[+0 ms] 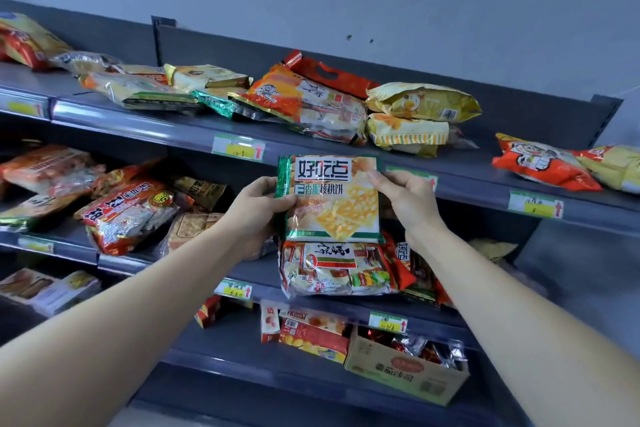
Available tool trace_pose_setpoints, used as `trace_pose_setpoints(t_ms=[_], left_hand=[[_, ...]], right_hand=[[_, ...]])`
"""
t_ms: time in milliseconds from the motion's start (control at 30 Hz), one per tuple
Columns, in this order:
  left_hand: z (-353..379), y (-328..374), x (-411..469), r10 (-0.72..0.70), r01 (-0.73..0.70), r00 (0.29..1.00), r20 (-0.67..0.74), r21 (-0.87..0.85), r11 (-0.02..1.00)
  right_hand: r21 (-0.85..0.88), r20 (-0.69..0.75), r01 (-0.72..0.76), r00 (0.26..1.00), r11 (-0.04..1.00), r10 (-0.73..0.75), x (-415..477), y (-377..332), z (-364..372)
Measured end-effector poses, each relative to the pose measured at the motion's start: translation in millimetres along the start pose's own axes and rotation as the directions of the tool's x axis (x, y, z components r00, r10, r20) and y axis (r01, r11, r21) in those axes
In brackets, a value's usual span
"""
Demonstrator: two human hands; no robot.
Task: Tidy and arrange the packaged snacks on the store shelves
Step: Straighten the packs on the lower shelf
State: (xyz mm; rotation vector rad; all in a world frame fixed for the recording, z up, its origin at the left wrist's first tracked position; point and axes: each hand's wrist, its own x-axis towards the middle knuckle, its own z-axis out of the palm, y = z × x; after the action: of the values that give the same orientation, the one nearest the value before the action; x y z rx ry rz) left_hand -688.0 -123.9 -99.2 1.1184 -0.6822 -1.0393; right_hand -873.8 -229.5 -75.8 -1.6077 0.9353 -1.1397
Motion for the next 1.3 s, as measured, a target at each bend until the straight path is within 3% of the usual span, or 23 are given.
trace_pose_setpoints(t_ms=[300, 567, 833, 1033, 1133, 1300], left_hand=[[-57.7, -26.0, -14.5, -0.130, 0.131, 0.987, -0.090, 0.001, 0.991], [-98.2, -37.9, -5.9, -0.174, 0.174, 0.970, -0.168, -0.014, 0.985], [-117.7, -58.7, 25.3, -0.236, 0.245, 0.937, -0.259, 0.004, 0.969], [-137.2, -73.1, 76.6, -0.284, 0.370, 0.901, -0.328, 0.241, 0.897], [-153.2, -85.6, 107.0, -0.159, 0.358, 0.906, -0.393, 0.509, 0.783], [-180.3, -105.7, 146.0, 0.007, 0.302, 0.944, -0.329, 0.873, 0.383]], right_hand=[[-0.020, 0.066, -0.247, 0.967, 0.969, 0.248, -34.6, 39.1, 48.7], [0.014, 0.112, -0.323, 0.941, 0.946, 0.319, -37.2, 56.6, 90.7], [-0.176, 0.253, -0.406, 0.862, 0.897, 0.440, -5.1, 87.1, 124.0], [-0.266, 0.221, -0.468, 0.821, 0.843, 0.526, 47.9, 117.5, 137.1], [-0.277, 0.193, -0.498, 0.809, 0.822, 0.555, 69.1, 138.3, 141.3], [-0.311, 0.130, -0.540, 0.791, 0.782, 0.598, 89.8, 174.9, 150.7]])
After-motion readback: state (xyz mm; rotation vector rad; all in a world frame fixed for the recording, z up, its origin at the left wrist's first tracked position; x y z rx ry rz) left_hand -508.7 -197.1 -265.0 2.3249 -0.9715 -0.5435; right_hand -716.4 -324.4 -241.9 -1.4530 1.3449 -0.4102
